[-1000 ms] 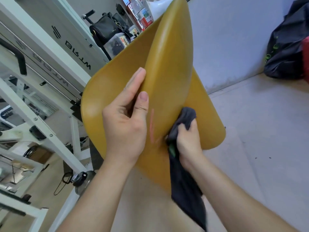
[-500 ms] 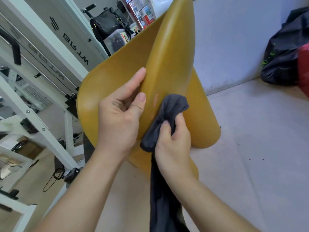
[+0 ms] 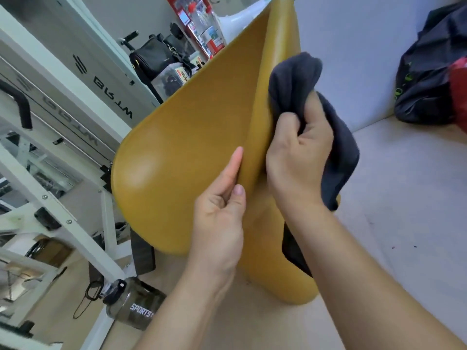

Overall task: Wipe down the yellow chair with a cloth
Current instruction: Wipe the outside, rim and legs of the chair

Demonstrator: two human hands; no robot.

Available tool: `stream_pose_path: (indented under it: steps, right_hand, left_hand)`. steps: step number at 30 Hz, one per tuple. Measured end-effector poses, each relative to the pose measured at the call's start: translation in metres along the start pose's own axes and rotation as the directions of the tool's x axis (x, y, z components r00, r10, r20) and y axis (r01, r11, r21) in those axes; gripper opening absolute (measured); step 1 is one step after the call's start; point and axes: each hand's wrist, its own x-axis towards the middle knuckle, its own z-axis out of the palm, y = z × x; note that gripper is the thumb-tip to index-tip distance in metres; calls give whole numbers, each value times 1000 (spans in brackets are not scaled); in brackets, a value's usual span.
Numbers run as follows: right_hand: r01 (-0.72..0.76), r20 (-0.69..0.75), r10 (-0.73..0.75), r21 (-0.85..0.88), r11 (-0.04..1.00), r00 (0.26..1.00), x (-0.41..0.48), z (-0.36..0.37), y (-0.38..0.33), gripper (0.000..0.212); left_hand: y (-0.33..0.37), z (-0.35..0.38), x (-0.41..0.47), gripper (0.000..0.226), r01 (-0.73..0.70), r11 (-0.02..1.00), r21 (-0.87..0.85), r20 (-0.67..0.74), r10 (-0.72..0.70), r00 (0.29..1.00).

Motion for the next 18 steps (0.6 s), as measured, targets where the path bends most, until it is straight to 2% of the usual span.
stream_pose_path:
  steps: [3,6,9,10,11,13,15,18]
  right_hand:
    - [44,-11,-44,-17,999,999,3,-10,13,49]
    - [-15,76,21,-74,997,997,-57,-31,46,47]
    - [-141,177,172,-174,975,969,-112,-37,76,48]
    - [-204,186,240,-194,960,953,-126,-35,79,41]
    - [-268,177,305,-204,942,936,-131,-34,78,32]
    - [-368,107,398,-223,903,911,-115,-32,73,36]
    - [-513,2,524,-200,834,851,-65,-31,87,50]
    - [-699,26,698,6,715,715,16,-31,117,44]
  left_hand:
    - [5,18,15,50,-12,1000,23,38,11,999]
    - [4,26,20,51,-10,1000,-4,10,10,1000]
    - [-1,27,19,50,-18,1000,23,-20,18,1000]
    - [-2,27,19,50,-19,999,39,-22,20,1000]
    - [-3,26,18,48,-24,998,55,-19,25,1000]
    - [-2,27,17,47,-59,993,103,-16,61,998]
    - [-1,29,17,48,-85,984,158,-34,91,995]
    - [-3,33,16,48,-108,969,224,-55,123,991]
